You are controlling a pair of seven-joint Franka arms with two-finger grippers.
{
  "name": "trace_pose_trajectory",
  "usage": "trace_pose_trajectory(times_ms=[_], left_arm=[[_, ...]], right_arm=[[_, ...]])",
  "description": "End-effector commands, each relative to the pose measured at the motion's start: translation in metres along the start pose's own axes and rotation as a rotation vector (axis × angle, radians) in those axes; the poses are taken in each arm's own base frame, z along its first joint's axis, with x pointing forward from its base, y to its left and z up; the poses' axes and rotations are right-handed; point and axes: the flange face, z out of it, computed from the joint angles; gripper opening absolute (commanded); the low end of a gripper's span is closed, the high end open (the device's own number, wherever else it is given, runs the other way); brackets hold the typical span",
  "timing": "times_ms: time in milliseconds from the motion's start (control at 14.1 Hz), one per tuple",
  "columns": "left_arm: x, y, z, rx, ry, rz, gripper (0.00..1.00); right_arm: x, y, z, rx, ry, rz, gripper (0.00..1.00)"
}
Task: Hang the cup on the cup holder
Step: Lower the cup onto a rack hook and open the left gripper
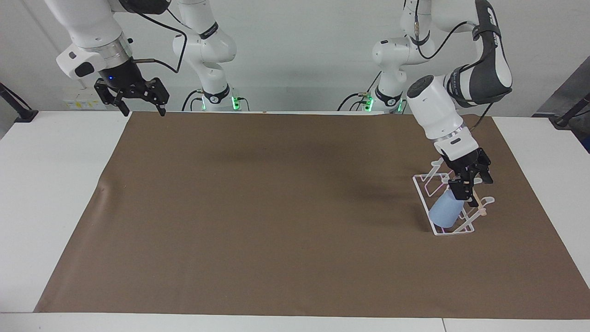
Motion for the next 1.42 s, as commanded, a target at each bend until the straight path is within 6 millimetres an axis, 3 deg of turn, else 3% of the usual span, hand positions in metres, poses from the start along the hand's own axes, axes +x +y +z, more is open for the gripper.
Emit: trace_pose_trajectory(times_ms=[0,142,354,638,1063,1346], left_arm=[[0.009,0.021,-0.001,-0.042,-0.083,-0.089,1.0],[0.008,0.042,-0.015,-0.083,-0.143,-0.142,1.0],[0.01,0.052,-0.033,-0.117,-0.184,-0.151,1.0],[0.053,0.058,-0.066,-0.187,-0.282,-0.26,1.0],[0.112,0.019,-0.114,-0.184,-0.426,-0.23,1.0],[0.139,-0.017,-0.115,-0.201,-0.501,-0.124,1.0]], right_arm=[[-0.007,-0.003,0.001,-0.011,0.007,0.097,1.0],[-0.006,0.001,0.001,-0.01,0.011,0.1,1.0],[-0.006,0.013,0.0,-0.006,0.009,0.112,1.0],[-0.009,0.016,-0.001,-0.004,0.0,0.121,1.0],[-0.01,0.012,-0.003,-0.004,0.003,0.113,1.0],[-0.01,0.012,-0.002,-0.004,0.002,0.113,1.0]])
